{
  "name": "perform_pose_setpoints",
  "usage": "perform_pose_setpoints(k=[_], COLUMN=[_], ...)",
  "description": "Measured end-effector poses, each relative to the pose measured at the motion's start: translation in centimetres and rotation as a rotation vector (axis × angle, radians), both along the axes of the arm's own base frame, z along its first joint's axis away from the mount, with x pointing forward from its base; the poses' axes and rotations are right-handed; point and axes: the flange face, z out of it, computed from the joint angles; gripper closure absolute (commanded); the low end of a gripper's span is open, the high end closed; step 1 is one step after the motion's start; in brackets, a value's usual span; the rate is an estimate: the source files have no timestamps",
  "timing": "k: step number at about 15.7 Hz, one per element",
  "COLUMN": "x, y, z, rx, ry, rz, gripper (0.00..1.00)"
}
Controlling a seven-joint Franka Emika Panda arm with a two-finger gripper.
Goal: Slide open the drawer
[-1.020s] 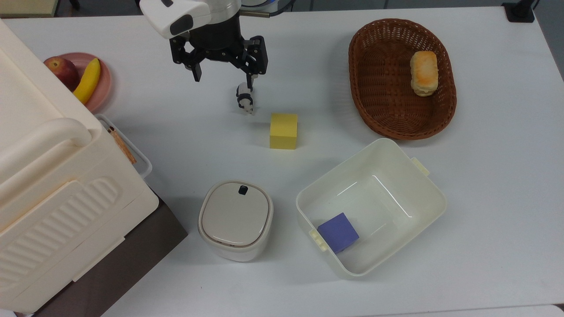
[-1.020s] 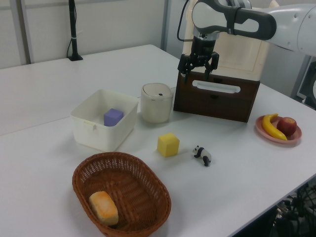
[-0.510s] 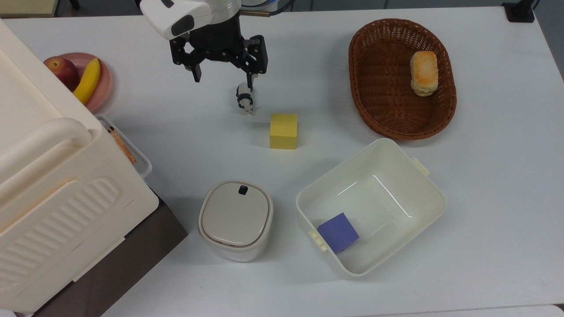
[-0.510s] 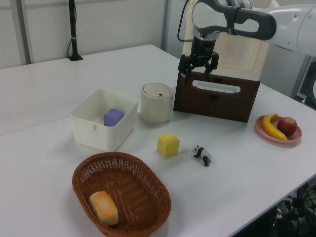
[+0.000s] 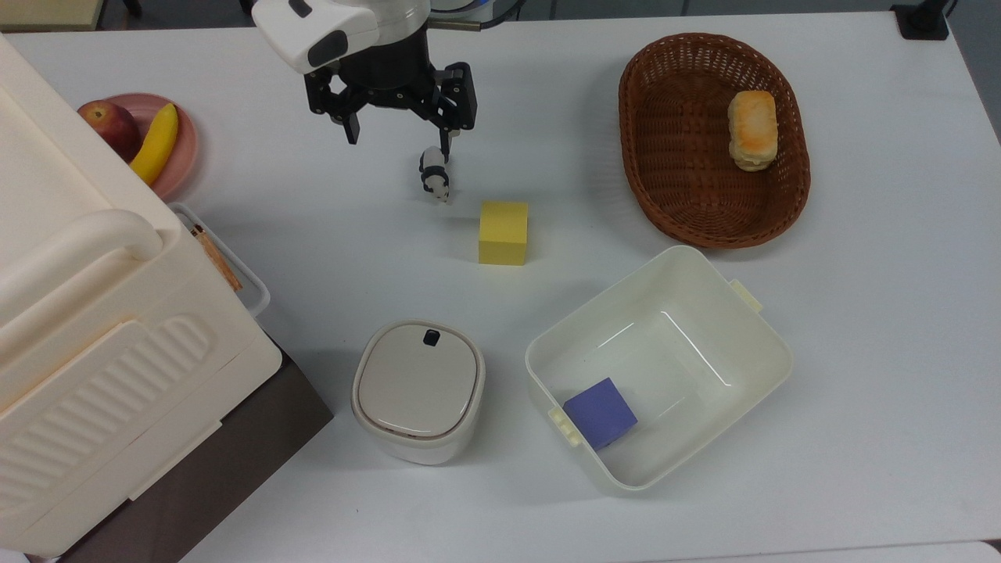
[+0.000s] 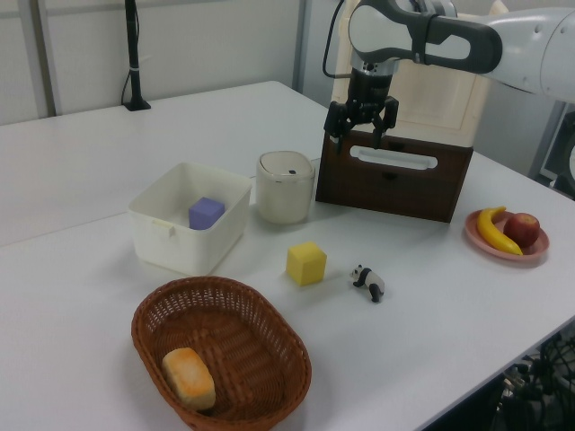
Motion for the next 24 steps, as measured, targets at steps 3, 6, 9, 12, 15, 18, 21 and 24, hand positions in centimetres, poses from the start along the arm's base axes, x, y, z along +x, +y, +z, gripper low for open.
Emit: perform_pose_setpoints(k=[3, 6, 9, 12, 15, 18, 21, 24], x=[-0.2, -0.2, -0.4, -0.6, -0.6, -0.3, 0.2, 0.5], y=[0.0, 0.0, 0.4, 1.1, 0.9, 0.7, 0.3, -0.5], z=[-0.1, -0.2, -1.1, -2.4, -2.5, -2.1, -1.7, -1.3], rx=[0.0, 0.0, 0.001, 0.002, 0.005, 0.028, 0.031, 0.034], ry=[0.015, 0.022, 0.043, 0.07, 0.072, 0.044, -0.004, -0.041], rz=[0.0, 0.02, 0.039, 0.051, 0.048, 0.037, 0.028, 0.015], gripper=[0.0, 0.0, 0.0, 0.12, 0.43, 0.64, 0.71, 0.72])
